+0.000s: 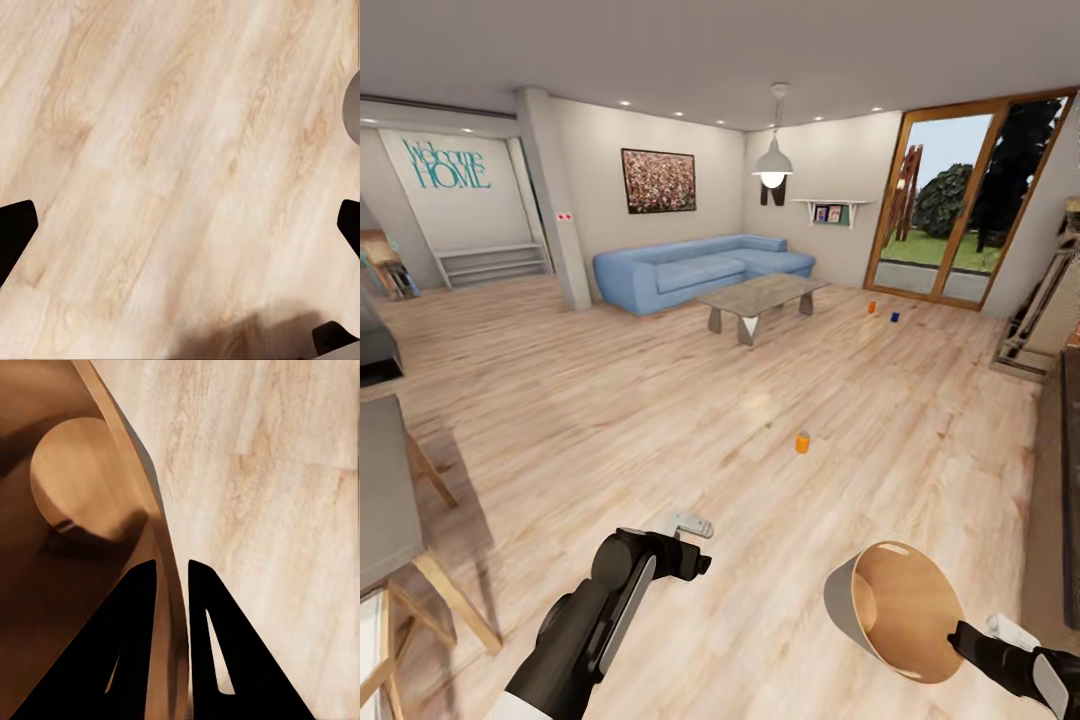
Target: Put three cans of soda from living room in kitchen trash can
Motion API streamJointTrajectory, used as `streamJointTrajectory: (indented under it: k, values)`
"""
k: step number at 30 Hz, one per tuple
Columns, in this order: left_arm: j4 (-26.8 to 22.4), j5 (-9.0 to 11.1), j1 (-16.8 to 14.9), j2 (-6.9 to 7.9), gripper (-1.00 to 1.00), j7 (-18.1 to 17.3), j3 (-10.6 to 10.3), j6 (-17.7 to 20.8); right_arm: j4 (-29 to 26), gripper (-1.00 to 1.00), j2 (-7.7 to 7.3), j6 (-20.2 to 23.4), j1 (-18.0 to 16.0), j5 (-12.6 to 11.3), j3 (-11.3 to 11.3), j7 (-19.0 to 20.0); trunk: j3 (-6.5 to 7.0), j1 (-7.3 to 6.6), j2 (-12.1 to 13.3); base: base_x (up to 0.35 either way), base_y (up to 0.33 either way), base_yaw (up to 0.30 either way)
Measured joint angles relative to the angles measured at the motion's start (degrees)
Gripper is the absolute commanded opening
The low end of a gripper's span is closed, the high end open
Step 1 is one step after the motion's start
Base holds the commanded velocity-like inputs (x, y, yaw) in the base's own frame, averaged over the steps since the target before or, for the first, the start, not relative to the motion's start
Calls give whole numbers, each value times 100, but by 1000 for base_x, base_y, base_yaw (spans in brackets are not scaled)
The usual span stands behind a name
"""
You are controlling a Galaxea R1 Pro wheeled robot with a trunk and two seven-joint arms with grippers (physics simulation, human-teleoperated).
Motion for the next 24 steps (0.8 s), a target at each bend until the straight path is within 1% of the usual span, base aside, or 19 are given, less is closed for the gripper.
streamJointTrajectory:
  k: [9, 17, 24]
  values:
    - [58, 7, 0, 0, 100, 0, 0, -1, 0, -100, 6, -2, -2, -23, 9, 25, 0, 0, 0, 344, -2, -35]
    - [69, 8, 0, -5, 100, 0, 0, -31, 0, -100, 3, 2, 0, -16, -2, 21, 0, 0, 0, 344, 0, -200]
    - [71, 9, 0, -8, 100, 0, 0, -43, 2, -100, 4, 12, -1, -23, 21, 21, 0, 0, 0, 344, 0, -77]
